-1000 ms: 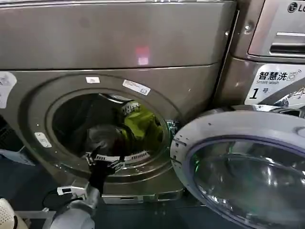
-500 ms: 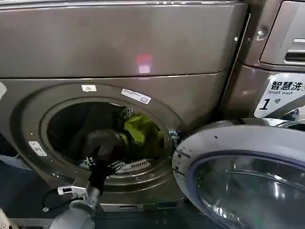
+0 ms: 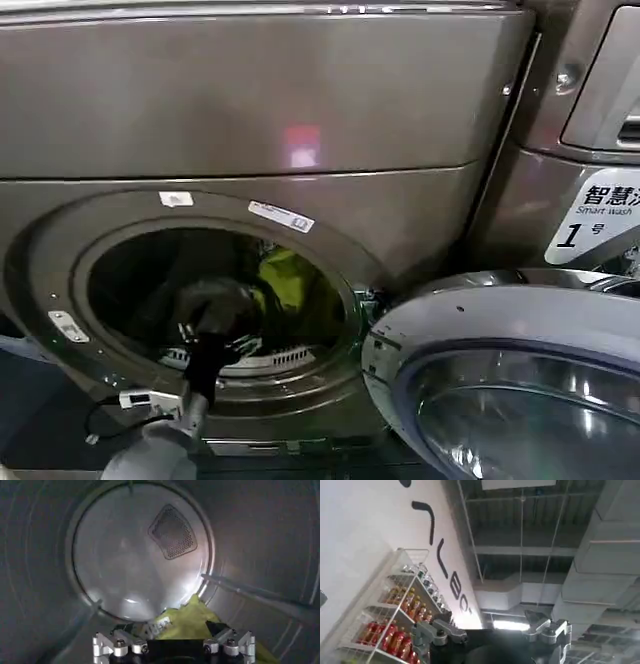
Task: Grasp the clothes from the dryer.
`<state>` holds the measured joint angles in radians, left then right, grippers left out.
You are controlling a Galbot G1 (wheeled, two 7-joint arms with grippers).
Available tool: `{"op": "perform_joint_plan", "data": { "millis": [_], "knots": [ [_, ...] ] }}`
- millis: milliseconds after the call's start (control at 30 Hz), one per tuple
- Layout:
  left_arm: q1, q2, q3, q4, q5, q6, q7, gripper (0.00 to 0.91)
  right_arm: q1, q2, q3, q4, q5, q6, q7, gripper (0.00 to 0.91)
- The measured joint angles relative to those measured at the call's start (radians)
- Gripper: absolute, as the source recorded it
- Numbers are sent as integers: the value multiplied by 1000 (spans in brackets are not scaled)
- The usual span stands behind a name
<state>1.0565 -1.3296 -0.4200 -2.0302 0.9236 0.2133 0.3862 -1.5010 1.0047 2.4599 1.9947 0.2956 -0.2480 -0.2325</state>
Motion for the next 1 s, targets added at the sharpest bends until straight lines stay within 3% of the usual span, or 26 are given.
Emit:
{"op": "perform_joint_plan", "data": {
  "millis": [400,633,1000],
  "knots": [
    [-257,-54,-5,162,257,-62,446,907,-4,11,-5,6,0,10,-7,907],
    [-367,-71,-10,241,352,-152,705,907,-2,15,-12,9,1,17,-9,907],
    [-448,-25,39,331,394,-256,877,907,17,20,-34,16,1,21,-10,907]
  ]
}}
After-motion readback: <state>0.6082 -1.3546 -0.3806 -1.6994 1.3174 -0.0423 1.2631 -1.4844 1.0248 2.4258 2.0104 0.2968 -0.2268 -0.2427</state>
